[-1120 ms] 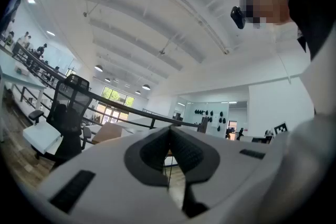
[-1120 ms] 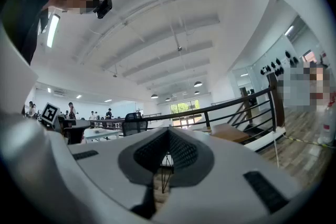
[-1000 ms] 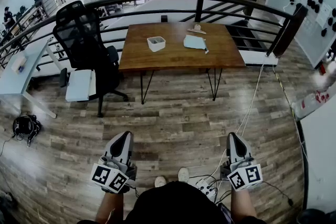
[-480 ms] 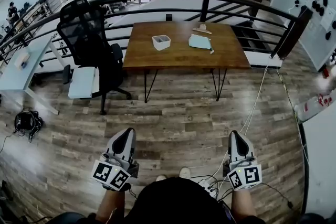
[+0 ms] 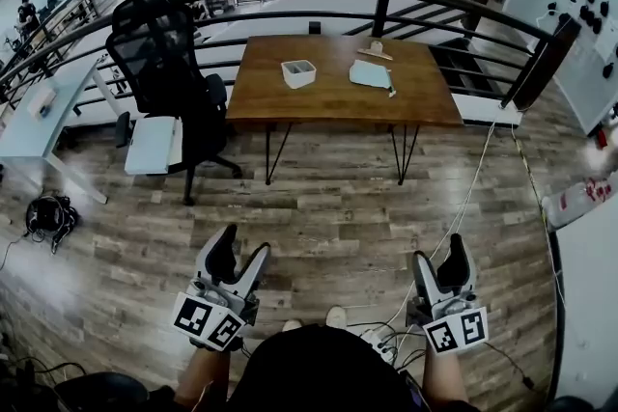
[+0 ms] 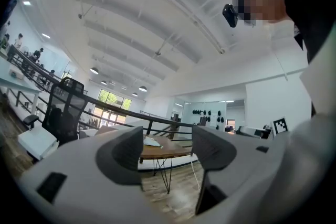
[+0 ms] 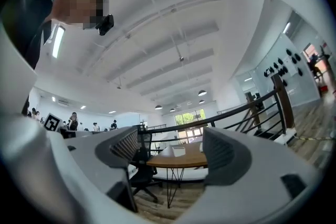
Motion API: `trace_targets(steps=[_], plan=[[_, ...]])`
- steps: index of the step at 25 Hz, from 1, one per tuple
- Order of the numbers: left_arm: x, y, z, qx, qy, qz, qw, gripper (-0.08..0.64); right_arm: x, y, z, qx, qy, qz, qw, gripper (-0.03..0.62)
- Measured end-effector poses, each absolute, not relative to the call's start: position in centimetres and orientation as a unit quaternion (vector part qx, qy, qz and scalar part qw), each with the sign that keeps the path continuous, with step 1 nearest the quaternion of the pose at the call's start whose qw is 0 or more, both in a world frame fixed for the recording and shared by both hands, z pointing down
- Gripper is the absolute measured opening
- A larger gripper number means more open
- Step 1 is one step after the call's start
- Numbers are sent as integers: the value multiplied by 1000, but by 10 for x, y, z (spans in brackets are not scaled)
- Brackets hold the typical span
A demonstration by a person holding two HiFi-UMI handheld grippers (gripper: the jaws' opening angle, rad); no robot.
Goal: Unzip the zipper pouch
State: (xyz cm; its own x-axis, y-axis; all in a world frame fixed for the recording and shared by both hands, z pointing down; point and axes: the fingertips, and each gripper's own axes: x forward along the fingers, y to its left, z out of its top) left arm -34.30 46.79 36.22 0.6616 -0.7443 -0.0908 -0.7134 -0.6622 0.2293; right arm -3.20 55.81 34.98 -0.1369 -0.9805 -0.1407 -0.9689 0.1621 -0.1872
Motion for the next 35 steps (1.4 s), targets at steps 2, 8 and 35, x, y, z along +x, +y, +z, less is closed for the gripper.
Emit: trace_targets(steps=[2, 8, 35], plan=[[-341, 468, 362, 905, -407, -88, 85, 296, -30, 557, 350, -645, 755, -26, 115, 382], [-329, 472, 361, 906, -406, -79, 84, 302, -26, 562, 354, -639, 762, -33, 100, 379], [-249, 449, 372, 894, -440, -40, 70, 301, 67, 529, 385, -621, 775, -67, 94, 282]])
